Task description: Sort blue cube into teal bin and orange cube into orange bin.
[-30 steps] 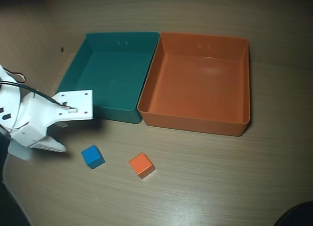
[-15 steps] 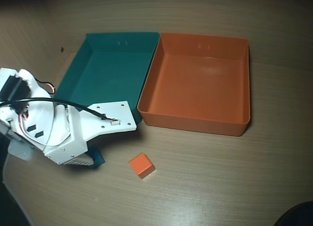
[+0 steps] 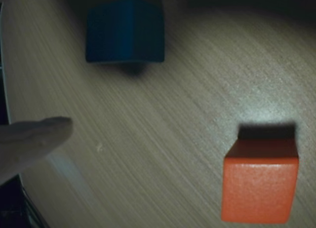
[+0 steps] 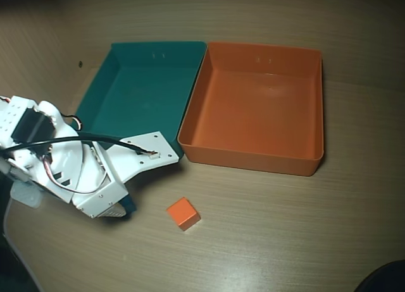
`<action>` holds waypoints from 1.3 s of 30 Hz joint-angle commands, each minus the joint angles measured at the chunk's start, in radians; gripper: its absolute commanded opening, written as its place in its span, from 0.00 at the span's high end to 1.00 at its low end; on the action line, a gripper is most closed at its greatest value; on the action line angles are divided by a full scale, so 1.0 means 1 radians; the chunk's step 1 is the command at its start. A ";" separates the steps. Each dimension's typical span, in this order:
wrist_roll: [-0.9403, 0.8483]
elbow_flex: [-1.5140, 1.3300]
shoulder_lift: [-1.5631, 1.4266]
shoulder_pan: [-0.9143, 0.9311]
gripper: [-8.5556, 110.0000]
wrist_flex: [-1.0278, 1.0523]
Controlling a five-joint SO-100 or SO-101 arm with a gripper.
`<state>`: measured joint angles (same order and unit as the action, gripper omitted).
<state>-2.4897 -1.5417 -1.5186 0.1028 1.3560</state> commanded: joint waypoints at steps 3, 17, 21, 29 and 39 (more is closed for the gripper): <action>-0.009 0.011 0.026 0.005 0.71 -0.002; -0.012 0.012 0.195 -0.012 0.72 -0.002; -0.005 0.012 0.221 -0.012 0.72 -0.002; 0.003 0.012 0.227 -0.011 0.74 -0.002; 0.005 0.014 0.222 -0.009 0.99 -0.002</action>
<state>-2.4912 -1.5417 -1.2717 0.1012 1.3499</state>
